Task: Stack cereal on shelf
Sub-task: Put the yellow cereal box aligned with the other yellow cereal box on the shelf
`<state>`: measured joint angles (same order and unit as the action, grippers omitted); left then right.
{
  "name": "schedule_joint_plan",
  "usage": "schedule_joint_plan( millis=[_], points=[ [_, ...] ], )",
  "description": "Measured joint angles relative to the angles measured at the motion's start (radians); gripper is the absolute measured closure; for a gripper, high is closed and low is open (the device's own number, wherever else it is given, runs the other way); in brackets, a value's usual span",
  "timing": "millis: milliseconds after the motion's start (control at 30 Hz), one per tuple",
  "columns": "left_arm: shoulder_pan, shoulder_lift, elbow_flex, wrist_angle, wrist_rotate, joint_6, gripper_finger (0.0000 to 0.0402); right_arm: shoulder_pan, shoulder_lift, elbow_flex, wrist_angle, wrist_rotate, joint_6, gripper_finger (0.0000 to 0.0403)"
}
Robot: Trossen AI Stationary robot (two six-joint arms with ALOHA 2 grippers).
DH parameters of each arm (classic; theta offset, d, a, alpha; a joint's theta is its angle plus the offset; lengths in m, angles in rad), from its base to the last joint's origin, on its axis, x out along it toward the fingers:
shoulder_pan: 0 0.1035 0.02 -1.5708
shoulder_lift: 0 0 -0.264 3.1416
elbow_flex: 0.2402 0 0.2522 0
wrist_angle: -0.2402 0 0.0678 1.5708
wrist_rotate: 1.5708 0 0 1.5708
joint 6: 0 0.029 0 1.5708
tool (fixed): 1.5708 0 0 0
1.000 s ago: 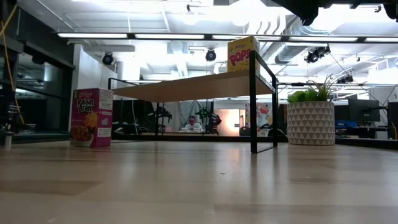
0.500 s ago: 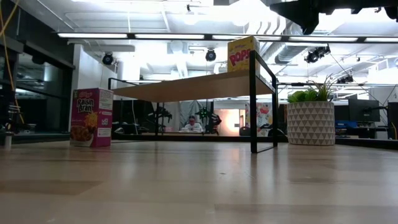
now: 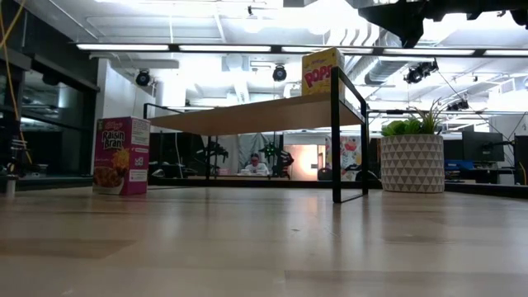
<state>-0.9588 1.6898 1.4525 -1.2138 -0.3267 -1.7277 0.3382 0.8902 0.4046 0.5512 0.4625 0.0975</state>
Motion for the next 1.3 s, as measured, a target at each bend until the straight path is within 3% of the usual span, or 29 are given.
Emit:
schedule_joint_plan(
  millis=[1300],
  points=[
    [0.001, 0.125, 0.0, 0.06, 0.083, -0.024, 0.0131, 0.0, 0.0, 0.0, -0.038, -0.001, 0.0, 0.0116]
  ],
)
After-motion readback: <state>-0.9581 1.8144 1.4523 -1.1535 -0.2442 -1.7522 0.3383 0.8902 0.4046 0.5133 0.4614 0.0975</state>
